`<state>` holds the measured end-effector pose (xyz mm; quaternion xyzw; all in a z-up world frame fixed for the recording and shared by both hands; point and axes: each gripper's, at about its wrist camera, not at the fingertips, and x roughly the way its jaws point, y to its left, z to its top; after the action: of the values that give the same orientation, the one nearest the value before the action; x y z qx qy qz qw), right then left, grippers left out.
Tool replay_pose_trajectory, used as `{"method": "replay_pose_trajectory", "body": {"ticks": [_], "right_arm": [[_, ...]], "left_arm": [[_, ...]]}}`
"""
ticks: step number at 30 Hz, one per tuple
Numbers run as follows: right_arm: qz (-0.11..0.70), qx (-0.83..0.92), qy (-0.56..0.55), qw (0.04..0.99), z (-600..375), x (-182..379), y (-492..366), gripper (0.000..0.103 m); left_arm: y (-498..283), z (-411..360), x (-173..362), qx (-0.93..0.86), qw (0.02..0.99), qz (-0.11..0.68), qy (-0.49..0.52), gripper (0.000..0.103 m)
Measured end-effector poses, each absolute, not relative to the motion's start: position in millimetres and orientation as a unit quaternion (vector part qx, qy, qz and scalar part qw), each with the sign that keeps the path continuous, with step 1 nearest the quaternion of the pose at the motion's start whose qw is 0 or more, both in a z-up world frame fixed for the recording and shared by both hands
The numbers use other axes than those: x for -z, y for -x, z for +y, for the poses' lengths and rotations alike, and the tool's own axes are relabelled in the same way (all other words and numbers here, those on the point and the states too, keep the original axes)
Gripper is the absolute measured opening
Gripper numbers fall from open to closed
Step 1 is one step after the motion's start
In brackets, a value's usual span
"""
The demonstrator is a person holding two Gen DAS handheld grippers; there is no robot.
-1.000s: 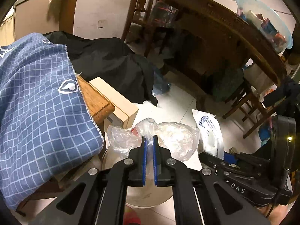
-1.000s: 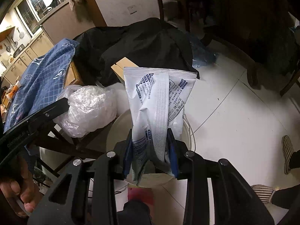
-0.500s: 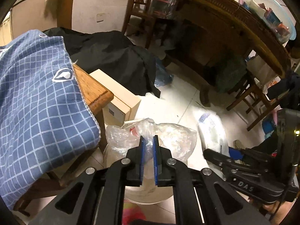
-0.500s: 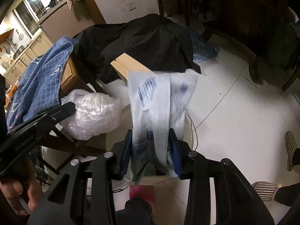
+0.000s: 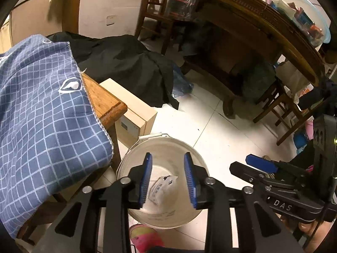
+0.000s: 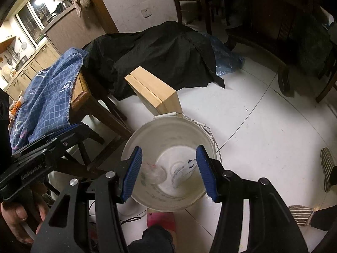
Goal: Collect trash
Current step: 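Carry both items to the white bucket and open both grippers to drop them, then swing both tools back over the table toward the trash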
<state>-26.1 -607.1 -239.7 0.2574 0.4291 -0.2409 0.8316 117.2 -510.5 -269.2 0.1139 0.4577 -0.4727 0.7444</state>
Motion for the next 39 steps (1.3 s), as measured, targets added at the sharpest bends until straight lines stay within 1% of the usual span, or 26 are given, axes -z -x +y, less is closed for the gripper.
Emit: {"method": "replay_pose_trajectory", "body": {"ticks": [6, 10, 13, 17, 18, 21, 24, 27, 29, 32, 33, 34, 36, 39], "right_arm": [[0.424, 0.244, -0.250, 0.836, -605.7, 231.7, 25.2, 0.051], [0.391, 0.227, -0.218, 0.865, -589.1, 200.2, 17.6, 0.052], [0.352, 0.199, -0.182, 0.896, -565.4, 164.4, 5.7, 0.053], [0.301, 0.136, -0.138, 0.934, -517.0, 119.1, -24.9, 0.058], [0.293, 0.115, -0.128, 0.941, -502.7, 110.7, -35.2, 0.059], [0.285, 0.038, -0.111, 0.951, -456.5, 94.6, -70.2, 0.062], [0.304, -0.040, -0.103, 0.946, -405.8, 93.4, -116.0, 0.063], [0.339, -0.109, -0.103, 0.929, -343.7, 105.4, -160.3, 0.064], [0.362, -0.148, -0.105, 0.914, -297.2, 115.2, -186.6, 0.064], [0.392, -0.184, -0.111, 0.894, -232.8, 127.7, -224.8, 0.064], [0.406, -0.193, -0.121, 0.885, -209.4, 133.9, -240.9, 0.064], [0.417, -0.192, -0.127, 0.879, -191.7, 138.3, -253.1, 0.065], [0.436, -0.188, -0.135, 0.870, -162.6, 145.9, -276.6, 0.065], [0.456, -0.165, -0.115, 0.867, -128.3, 154.5, -296.1, 0.065]], "left_arm": [[-118.7, -506.0, 255.8, 0.474, 0.750, 0.447, -0.113, 0.039], [-125.1, -478.6, 224.2, 0.471, 0.771, 0.416, -0.103, 0.041], [-136.6, -432.0, 187.9, 0.453, 0.803, 0.378, -0.086, 0.048], [-158.0, -349.9, 139.6, 0.400, 0.853, 0.331, -0.054, 0.053], [-165.5, -323.9, 127.7, 0.381, 0.866, 0.322, -0.044, 0.056], [-183.1, -253.5, 103.6, 0.324, 0.898, 0.295, -0.025, 0.059], [-201.6, -174.5, 89.4, 0.261, 0.923, 0.283, -0.011, 0.062], [-219.4, -82.7, 85.7, 0.190, 0.940, 0.283, 0.007, 0.066], [-228.1, -17.2, 85.6, 0.140, 0.948, 0.286, 0.021, 0.067], [-233.3, 67.4, 81.6, 0.090, 0.953, 0.287, 0.043, 0.071], [-233.5, 85.3, 80.0, 0.081, 0.954, 0.286, 0.045, 0.072], [-235.8, 109.9, 80.2, 0.075, 0.954, 0.287, 0.046, 0.076], [-242.6, 141.6, 82.0, 0.081, 0.949, 0.302, 0.040, 0.077], [-254.1, 166.7, 85.9, 0.100, 0.943, 0.316, 0.020, 0.077]]}}
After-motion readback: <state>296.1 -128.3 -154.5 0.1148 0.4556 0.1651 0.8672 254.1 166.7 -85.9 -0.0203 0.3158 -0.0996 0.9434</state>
